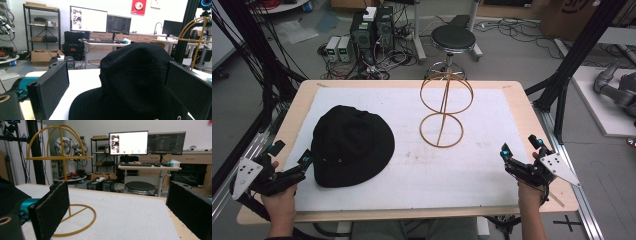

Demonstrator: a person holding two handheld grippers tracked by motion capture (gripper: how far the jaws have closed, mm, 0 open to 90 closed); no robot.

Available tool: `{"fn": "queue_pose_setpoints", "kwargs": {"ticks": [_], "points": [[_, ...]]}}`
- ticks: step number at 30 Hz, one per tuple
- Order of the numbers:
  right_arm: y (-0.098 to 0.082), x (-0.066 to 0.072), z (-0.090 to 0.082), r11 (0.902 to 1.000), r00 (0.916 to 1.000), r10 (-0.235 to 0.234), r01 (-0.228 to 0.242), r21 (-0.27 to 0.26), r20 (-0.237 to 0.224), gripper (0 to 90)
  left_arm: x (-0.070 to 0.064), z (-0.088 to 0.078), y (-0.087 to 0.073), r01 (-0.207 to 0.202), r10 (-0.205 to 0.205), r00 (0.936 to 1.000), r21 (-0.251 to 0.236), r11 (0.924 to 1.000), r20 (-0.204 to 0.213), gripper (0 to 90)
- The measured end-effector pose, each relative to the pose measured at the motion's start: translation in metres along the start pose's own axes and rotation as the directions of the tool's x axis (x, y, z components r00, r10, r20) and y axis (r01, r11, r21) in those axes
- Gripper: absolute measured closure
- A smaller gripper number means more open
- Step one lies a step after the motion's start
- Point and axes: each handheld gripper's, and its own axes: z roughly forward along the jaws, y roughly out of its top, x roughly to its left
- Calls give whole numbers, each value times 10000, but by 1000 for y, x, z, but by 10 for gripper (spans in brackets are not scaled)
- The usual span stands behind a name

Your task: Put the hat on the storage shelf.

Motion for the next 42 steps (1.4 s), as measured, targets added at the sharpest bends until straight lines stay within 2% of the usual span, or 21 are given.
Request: {"fn": "queue_pose_setpoints", "kwargs": {"ticks": [13, 19, 25, 29, 32, 37, 42], "points": [[-1, -3, -4, 10000, 10000, -1, 1, -23, 89, 46, -1, 4, 1, 100, -100, 9999, -2, 9999, 84, 59], [-1, -5, -5, 10000, 9998, 28, -28, -2, 188, 47, -1, 8, 10, 304, -303, 9995, -128, 9995, 65, 59], [-2, -5, -5, 10000, 9999, -22, 21, 36, 149, 46, -5, 13, 19, -26, 26, 10000, 158, 9999, 8, 59], [-2, -6, -6, 10000, 9998, 15, -17, 84, 174, 46, -7, 17, 25, -9, 6, 10000, 230, 9997, 98, 59], [-2, -6, -8, 9999, 9998, 56, -58, 101, 186, 46, -8, 24, 29, -22, 15, 9999, 495, 9988, 135, 58], [-2, -6, -9, 9999, 9998, 36, -39, 126, 173, 46, -10, 34, 35, -17, -50, 9974, 914, 9958, 725, 59], [-2, -5, -7, 9999, 9999, -33, 32, 112, 128, 46, -14, 39, 46, 84, -182, 9939, 901, 9959, 1090, 59]]}}
